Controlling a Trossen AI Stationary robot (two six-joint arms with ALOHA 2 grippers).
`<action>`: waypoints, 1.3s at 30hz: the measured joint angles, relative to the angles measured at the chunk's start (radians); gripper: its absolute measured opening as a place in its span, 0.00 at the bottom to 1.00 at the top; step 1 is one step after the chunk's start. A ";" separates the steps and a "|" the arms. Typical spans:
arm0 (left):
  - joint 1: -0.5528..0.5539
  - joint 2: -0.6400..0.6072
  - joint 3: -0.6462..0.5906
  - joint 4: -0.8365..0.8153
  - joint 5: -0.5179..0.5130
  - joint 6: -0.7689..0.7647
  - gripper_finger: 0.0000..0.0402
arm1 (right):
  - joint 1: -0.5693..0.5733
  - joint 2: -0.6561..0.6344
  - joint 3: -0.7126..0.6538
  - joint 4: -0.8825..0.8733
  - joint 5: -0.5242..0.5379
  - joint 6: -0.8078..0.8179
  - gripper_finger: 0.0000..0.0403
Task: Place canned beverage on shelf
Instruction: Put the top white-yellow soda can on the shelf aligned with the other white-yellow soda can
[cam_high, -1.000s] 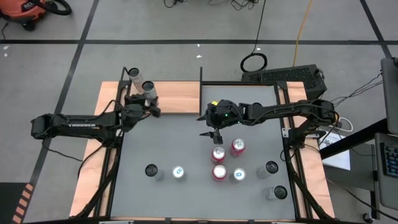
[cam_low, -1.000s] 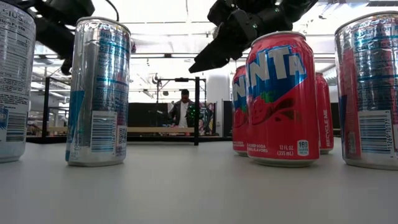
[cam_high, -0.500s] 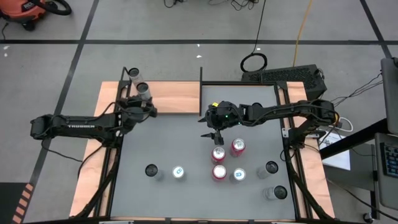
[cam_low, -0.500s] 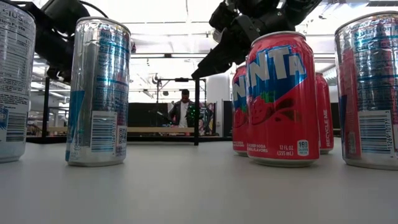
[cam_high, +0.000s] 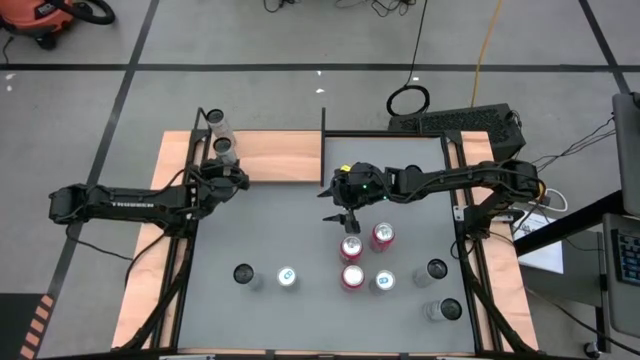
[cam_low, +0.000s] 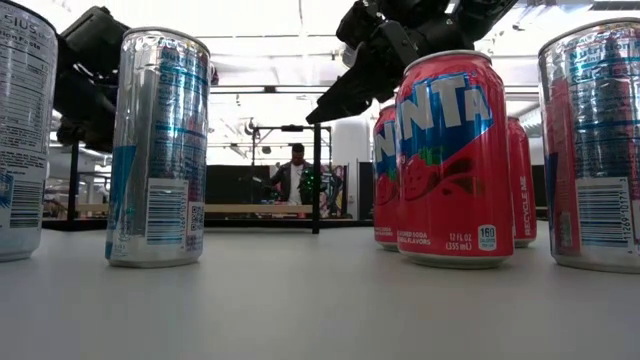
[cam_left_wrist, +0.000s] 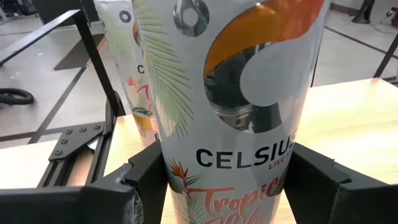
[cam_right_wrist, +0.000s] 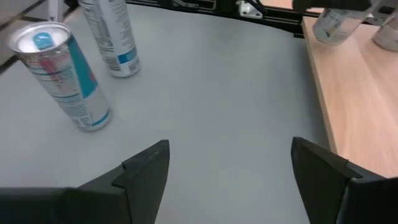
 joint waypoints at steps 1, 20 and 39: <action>-0.002 0.000 -0.002 0.006 -0.004 -0.001 0.61 | 0.000 0.000 0.000 0.001 0.000 -0.002 0.67; 0.025 0.000 -0.007 -0.031 -0.095 0.007 0.61 | 0.000 0.000 0.000 0.031 -0.001 -0.005 0.67; 0.074 0.004 -0.038 -0.019 -0.096 -0.002 0.65 | 0.000 0.000 0.001 0.032 -0.001 -0.005 0.67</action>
